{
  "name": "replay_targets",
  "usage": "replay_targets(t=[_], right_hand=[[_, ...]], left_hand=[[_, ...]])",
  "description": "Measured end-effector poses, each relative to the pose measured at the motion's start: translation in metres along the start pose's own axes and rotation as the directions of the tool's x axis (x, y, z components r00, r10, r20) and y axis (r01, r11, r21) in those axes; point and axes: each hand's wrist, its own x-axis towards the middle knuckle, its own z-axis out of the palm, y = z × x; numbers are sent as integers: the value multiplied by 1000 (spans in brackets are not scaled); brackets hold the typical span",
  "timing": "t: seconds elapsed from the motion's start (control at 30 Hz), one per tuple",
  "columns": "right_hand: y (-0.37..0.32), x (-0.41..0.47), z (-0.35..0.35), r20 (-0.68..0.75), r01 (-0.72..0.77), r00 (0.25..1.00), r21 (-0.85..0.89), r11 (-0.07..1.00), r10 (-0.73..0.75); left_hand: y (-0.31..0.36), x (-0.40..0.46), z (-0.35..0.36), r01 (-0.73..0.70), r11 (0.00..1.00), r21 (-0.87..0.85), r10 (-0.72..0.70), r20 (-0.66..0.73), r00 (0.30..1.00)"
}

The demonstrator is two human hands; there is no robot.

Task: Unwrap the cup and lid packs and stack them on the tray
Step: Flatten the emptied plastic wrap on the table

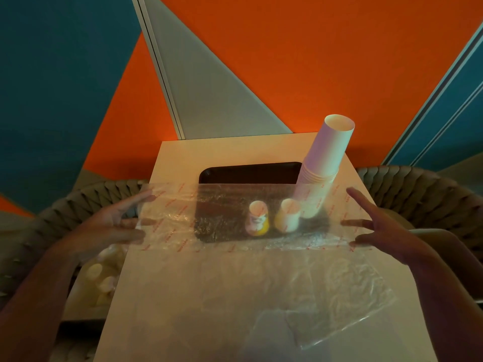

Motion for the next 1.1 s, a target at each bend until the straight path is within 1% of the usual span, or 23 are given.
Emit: replay_targets(t=[0.07,0.1,0.17,0.33,0.37,0.47,0.63,0.7,0.77,0.9,1.0,1.07,1.1], right_hand=[[1,-1,0,-13,-6,1000,-27,1000,6],[1,-1,-1,-20,-7,1000,-40,999,6],[2,-2,0,-25,-2,1000,-61,998,1],[2,-3,2,-26,14,1000,-81,997,-17],[2,-3,2,-25,16,1000,-80,997,-18],[3,-3,3,-18,15,1000,-77,997,-16],[4,-4,3,-16,11,1000,-101,995,-13],[5,-4,3,-19,8,1000,-107,994,-10],[6,-4,2,-24,7,1000,-108,994,-10],[5,-5,0,-32,16,999,-91,996,-19],[4,-5,0,-32,25,999,-82,996,-28],[4,-4,0,-42,31,999,-53,998,-33],[4,-4,0,-61,32,998,-11,999,-32]], left_hand=[[1,-2,2,-41,999,-26,38,-101,994],[2,-3,3,-51,997,-63,41,-142,989],[5,-6,7,-59,995,-78,41,-206,978],[8,-7,8,-23,999,45,33,-227,973],[7,-7,8,-15,998,60,30,-251,967],[8,-7,10,-43,997,69,64,-340,938],[9,-7,12,-67,990,124,111,-392,913],[10,-6,9,-63,992,112,101,-384,918],[10,-4,7,-54,996,71,75,-348,935],[9,-2,3,2,1000,30,4,-208,978],[6,-1,-2,35,999,4,-34,-111,993],[4,-1,-2,27,1000,6,-26,-96,995],[4,-1,0,14,1000,1,-14,-99,995]])
